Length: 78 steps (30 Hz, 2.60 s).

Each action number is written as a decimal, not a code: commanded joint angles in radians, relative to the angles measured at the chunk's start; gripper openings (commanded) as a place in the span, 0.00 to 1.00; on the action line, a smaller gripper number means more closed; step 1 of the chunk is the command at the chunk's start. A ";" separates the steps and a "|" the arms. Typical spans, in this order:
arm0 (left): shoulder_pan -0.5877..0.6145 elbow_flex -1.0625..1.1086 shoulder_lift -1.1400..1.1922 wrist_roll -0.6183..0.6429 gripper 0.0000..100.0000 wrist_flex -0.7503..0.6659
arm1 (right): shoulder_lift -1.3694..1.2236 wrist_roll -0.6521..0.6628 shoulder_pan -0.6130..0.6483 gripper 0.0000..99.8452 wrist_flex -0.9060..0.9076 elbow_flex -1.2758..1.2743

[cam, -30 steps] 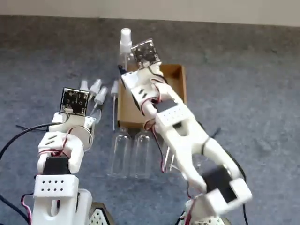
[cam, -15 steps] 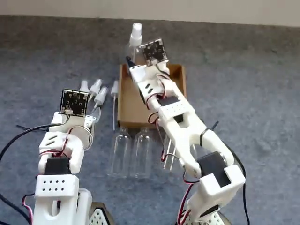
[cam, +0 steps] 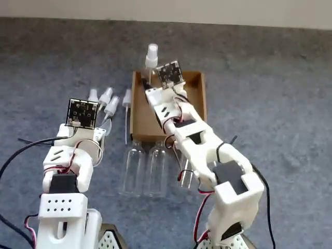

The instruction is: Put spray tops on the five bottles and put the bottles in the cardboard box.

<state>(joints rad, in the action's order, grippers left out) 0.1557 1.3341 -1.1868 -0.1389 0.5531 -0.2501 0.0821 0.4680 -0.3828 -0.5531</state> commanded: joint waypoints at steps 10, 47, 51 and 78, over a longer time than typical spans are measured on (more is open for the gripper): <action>0.008 -0.005 0.012 0.006 0.22 -0.021 | -0.019 0.003 0.002 0.01 -0.074 0.008; 0.008 -0.005 0.012 0.005 0.22 -0.021 | 0.641 0.003 0.033 0.26 0.848 0.007; 0.012 -0.005 0.012 0.005 0.22 -0.020 | 0.771 0.003 0.033 0.26 1.181 0.007; 0.008 -0.005 0.012 0.005 0.22 -0.020 | 0.966 -0.112 -0.090 0.26 1.307 -0.433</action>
<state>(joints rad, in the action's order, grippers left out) 0.1557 1.3341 -1.1868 -0.1389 0.5531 0.6859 -0.0192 0.3943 0.9429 -0.9874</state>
